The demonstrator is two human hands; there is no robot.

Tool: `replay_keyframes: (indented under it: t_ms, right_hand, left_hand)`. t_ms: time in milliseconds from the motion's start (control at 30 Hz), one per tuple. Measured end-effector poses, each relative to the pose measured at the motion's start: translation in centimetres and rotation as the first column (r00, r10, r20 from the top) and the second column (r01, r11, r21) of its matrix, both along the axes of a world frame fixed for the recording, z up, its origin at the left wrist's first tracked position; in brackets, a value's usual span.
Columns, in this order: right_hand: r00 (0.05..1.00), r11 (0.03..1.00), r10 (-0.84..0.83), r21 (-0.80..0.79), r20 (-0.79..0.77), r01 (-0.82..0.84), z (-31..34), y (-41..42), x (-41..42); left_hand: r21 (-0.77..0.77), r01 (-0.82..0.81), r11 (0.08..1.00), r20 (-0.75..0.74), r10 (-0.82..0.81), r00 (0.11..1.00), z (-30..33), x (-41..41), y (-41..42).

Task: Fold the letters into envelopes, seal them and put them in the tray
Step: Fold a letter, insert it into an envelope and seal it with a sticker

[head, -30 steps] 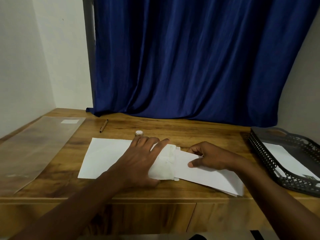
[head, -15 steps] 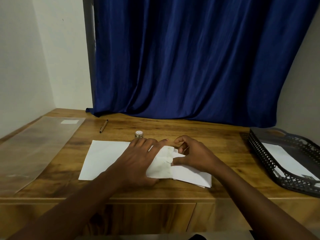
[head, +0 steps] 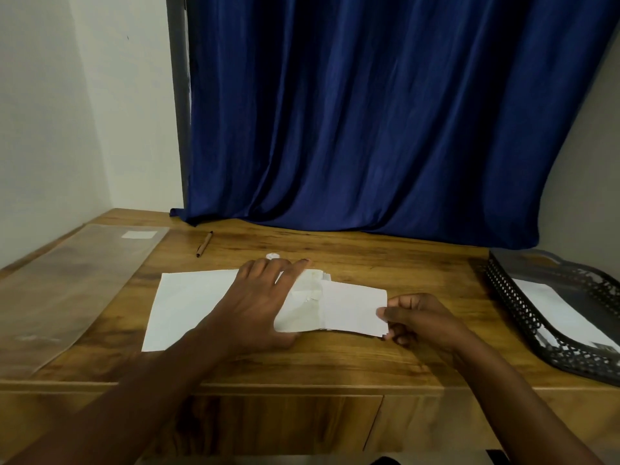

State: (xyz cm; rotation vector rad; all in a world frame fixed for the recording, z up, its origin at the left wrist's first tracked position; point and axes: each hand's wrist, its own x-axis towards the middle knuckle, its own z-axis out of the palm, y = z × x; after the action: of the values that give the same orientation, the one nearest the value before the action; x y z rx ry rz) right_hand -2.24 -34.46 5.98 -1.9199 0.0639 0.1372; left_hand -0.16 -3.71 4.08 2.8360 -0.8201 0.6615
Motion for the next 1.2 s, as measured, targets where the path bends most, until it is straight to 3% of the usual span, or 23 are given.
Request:
replay_keyframes:
  t_ms: [267, 467, 833, 1000, 1200]
  right_hand:
    - [0.992, 0.962, 0.071, 0.255, 0.106, -0.096, -1.6, 5.6, -0.2]
    - [0.975, 0.988, 0.052, 0.128, 0.215, -0.081, -3.1, 8.1, 1.0]
    - [0.959, 0.974, 0.099, 0.172, 0.264, -0.148, -3.5, 9.0, 1.1]
    - [0.938, 0.948, -0.084, 0.317, 0.336, -0.029, -3.4, 7.4, 1.4]
    - [0.960, 0.874, -0.210, 0.476, 0.184, 0.100, -3.3, 6.5, 1.8]
  left_hand:
    - [0.035, 0.074, 0.997, 0.020, -0.075, 0.997, -0.4, -0.2, -1.8]
    - [0.047, 0.120, 0.992, 0.052, -0.122, 0.991, -0.4, -0.2, -2.6]
    - [0.032, 0.122, 0.992, 0.079, -0.124, 0.989, -0.6, -0.3, -2.3]
    - [0.028, 0.072, 0.997, 0.036, -0.073, 0.997, -0.2, 0.0, -1.9]
    - [0.002, 0.034, 0.999, -0.024, -0.034, 0.999, 0.1, -0.3, -2.3]
